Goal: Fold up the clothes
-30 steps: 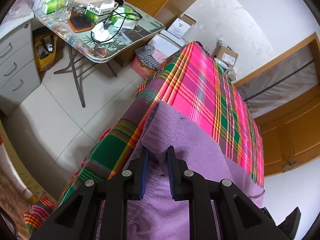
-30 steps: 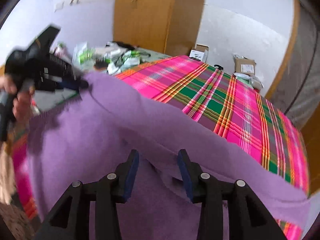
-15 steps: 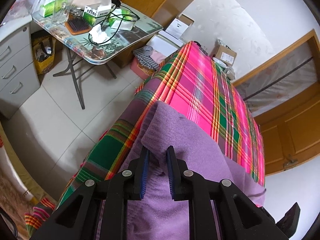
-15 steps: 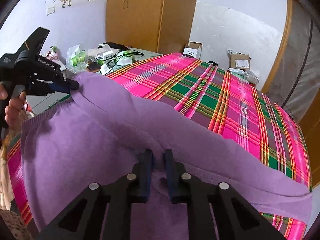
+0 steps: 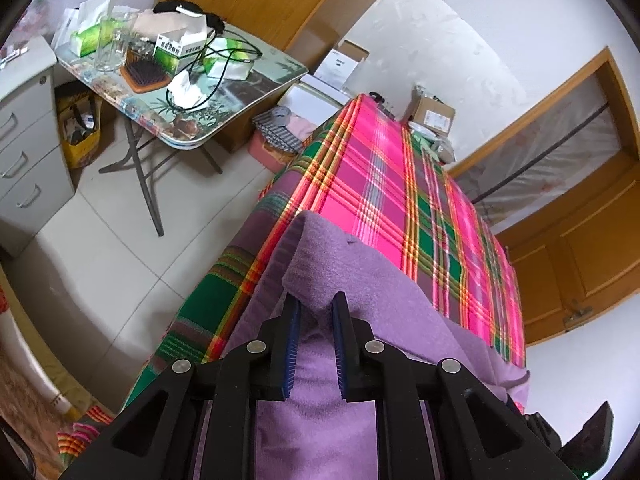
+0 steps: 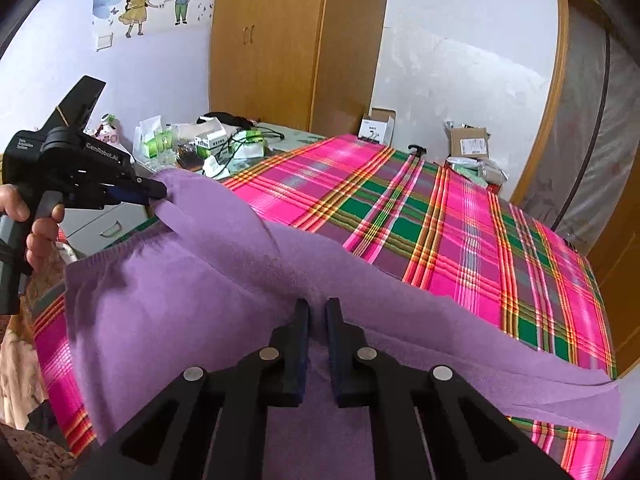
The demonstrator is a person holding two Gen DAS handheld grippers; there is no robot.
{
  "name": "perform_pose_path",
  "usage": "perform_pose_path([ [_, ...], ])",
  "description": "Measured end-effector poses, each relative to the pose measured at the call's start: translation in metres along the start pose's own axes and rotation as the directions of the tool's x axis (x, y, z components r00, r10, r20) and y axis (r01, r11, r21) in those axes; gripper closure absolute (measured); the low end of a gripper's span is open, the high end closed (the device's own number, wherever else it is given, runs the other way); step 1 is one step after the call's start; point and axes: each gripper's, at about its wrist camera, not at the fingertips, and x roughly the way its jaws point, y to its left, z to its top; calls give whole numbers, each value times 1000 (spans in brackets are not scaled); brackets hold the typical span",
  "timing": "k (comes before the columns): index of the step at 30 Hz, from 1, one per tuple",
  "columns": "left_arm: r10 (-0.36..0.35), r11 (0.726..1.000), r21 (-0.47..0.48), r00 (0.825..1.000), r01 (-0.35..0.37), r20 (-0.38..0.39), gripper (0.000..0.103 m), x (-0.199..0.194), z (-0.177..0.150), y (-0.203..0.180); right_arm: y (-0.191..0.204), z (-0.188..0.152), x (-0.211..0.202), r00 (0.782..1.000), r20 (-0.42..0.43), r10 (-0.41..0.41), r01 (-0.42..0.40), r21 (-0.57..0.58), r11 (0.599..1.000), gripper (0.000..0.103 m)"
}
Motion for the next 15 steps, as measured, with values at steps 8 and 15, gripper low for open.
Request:
perform_pose_path([
  [8, -21, 1000, 24, 1000, 21, 17, 87, -19, -10, -1, 12, -7, -27, 999, 30, -15, 16, -9, 1000, 95],
  [15, -17, 999, 45, 1000, 16, 25, 87, -35, -26, 2, 21, -20, -45, 999, 43, -17, 17, -6, 1000, 101],
])
